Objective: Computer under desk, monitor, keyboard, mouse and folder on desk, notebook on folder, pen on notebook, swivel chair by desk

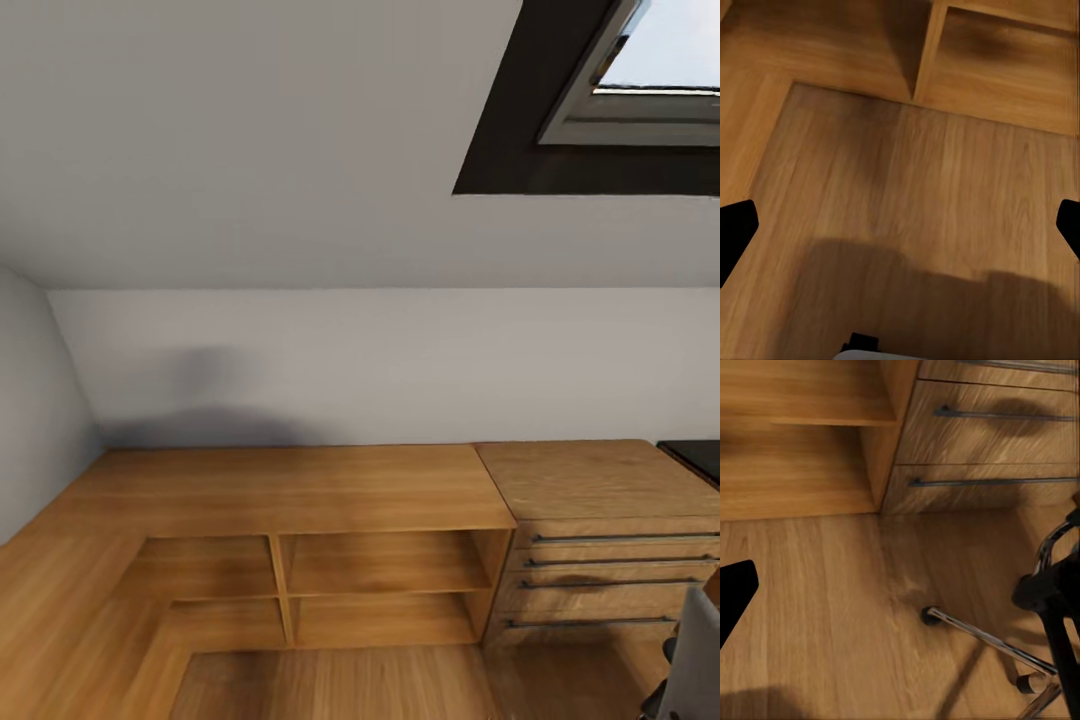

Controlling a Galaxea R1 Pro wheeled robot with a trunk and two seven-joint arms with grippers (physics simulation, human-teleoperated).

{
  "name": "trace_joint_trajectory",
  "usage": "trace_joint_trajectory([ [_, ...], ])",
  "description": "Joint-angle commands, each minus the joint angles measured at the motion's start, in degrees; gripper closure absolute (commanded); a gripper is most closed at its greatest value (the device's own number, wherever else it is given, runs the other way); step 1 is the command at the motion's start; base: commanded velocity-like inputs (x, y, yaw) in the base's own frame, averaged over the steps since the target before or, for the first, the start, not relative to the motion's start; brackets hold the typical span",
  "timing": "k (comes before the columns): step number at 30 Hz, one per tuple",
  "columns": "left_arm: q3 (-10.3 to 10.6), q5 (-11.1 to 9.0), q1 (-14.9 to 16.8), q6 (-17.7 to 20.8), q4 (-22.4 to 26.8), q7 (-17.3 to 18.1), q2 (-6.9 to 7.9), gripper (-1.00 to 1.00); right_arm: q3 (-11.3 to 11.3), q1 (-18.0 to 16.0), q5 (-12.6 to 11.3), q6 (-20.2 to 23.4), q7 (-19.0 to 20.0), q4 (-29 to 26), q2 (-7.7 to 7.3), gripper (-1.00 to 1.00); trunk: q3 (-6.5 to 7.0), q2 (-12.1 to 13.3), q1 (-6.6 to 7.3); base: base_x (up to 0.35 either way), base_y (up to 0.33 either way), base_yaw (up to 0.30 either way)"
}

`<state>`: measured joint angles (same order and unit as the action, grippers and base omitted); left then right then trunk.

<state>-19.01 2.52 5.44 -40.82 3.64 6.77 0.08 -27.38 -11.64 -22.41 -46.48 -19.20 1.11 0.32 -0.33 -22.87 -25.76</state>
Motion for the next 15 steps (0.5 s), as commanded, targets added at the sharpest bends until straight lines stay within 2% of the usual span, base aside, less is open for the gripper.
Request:
trace_joint_trajectory([
  [1, -0.50, 0.24, 0.01, -0.13, -0.04, 0.35, 0.01, -1.00, -0.48, -0.05, -0.18, -0.11, -0.31, 0.12, 0.03, -1.00, -0.01, -0.05, -0.03, 0.034, 0.002, -0.268],
  [15, -0.50, 0.22, 0.01, -0.13, -0.04, 0.35, 0.01, -1.00, -0.48, -0.05, -0.18, -0.11, -0.31, 0.12, 0.03, -1.00, 0.31, -0.05, -0.03, 0.005, 0.001, -0.268],
])
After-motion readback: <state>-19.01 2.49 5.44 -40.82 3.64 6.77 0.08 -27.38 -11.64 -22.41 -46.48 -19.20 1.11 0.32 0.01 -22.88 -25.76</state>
